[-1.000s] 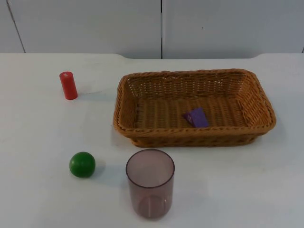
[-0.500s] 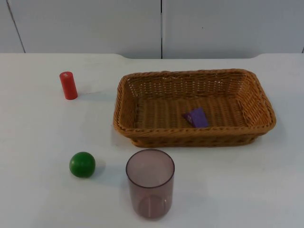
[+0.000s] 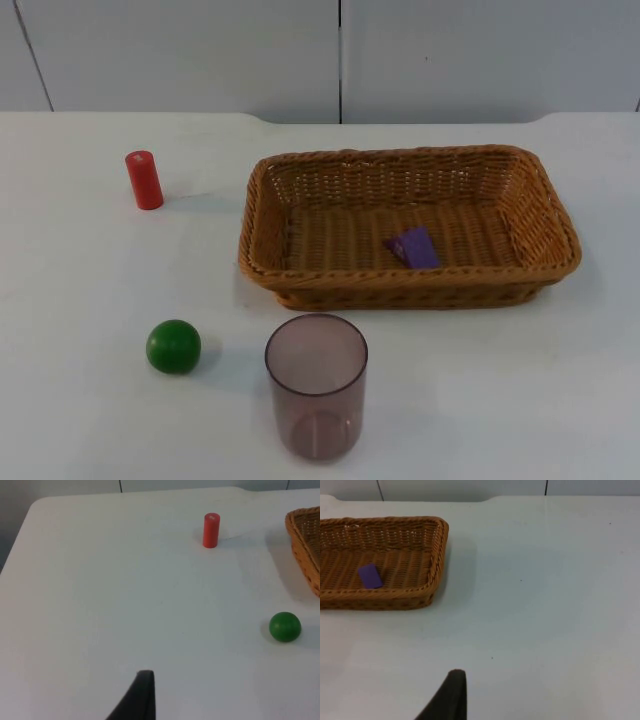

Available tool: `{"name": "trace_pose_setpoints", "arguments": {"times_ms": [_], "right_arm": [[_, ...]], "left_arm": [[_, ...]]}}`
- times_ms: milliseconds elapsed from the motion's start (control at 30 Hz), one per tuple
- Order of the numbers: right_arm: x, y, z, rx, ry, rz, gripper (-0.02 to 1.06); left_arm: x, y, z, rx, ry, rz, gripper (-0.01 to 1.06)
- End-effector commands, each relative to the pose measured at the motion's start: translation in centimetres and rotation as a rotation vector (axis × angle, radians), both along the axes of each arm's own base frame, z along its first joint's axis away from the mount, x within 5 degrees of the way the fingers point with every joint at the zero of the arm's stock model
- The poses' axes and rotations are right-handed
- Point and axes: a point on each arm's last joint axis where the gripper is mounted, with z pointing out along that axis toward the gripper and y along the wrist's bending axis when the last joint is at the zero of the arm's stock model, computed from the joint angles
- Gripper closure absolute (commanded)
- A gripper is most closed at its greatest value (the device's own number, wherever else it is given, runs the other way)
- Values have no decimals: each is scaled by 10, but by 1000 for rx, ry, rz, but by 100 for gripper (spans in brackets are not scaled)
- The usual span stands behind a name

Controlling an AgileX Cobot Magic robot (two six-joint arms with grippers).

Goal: Pick up the basket with the left hand and place the triangular block into the basket with the right hand.

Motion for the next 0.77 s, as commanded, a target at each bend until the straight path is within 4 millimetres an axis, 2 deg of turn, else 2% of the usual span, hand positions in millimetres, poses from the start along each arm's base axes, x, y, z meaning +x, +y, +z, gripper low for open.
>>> {"name": "trace_pose_setpoints", "arguments": {"times_ms": [0,633,733], "right_arm": [[1,0,-2,1,1,-10,-1],[1,0,-2,1,1,-10,-1],[1,0,-2,1,1,-10,-1]], "left_arm": [[1,0,0,-2,-8,2,0],[1,0,0,-22,-7,15,0],[1,3,0,-34,-7,59,0]]}}
